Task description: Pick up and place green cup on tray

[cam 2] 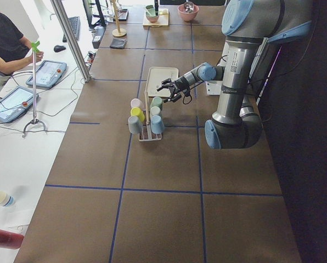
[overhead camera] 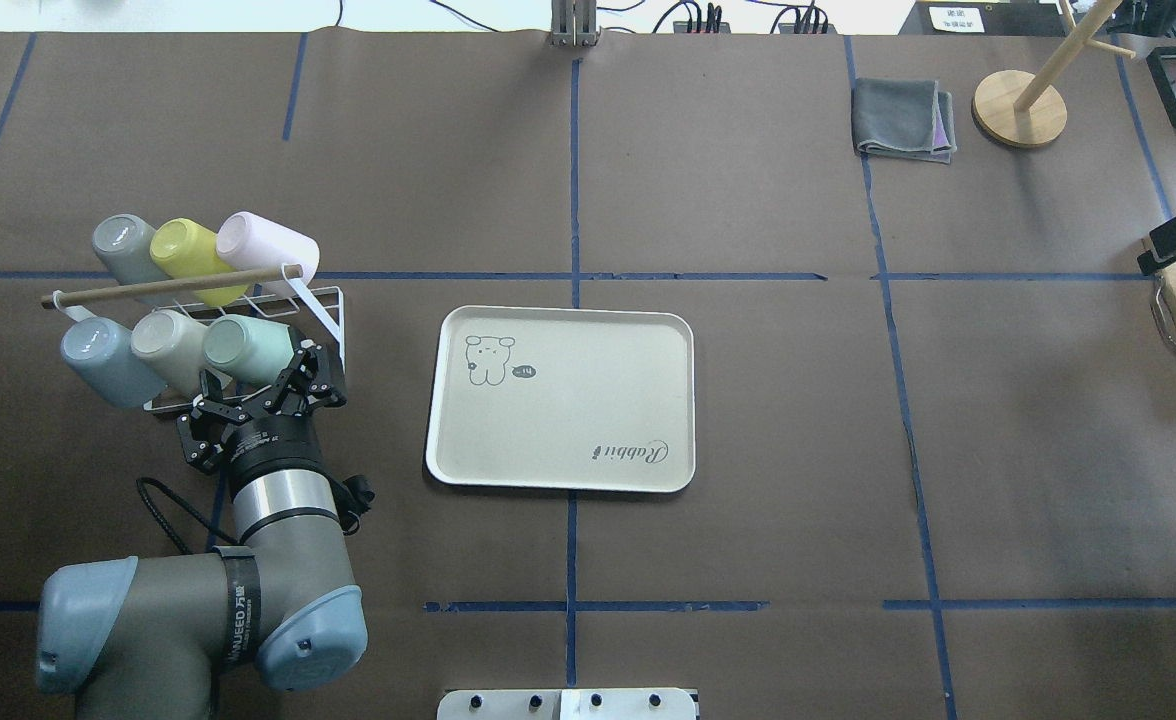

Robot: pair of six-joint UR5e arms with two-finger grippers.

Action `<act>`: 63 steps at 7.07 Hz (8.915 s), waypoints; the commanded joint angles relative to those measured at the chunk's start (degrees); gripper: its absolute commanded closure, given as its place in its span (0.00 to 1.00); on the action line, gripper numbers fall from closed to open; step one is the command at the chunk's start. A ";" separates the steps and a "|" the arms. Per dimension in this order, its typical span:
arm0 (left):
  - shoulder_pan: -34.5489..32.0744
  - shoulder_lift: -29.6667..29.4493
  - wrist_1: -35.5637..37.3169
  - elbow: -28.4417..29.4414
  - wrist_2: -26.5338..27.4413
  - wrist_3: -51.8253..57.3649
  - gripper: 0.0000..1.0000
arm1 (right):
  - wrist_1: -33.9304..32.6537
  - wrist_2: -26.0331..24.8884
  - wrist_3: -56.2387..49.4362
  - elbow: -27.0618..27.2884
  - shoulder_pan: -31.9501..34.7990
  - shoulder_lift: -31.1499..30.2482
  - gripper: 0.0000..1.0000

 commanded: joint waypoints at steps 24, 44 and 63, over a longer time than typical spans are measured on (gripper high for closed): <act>-2.93 -1.87 -0.27 7.22 2.11 -1.13 0.72 | 0.27 1.37 -12.32 -5.77 7.55 -0.78 0.00; -3.19 -7.14 -15.67 -21.98 -17.56 -44.48 0.87 | 0.44 1.55 -10.56 -5.68 7.55 -0.25 0.00; -6.00 -18.65 -115.41 42.54 -23.73 -71.79 0.76 | 0.27 1.55 -10.47 -6.20 8.78 -0.52 0.00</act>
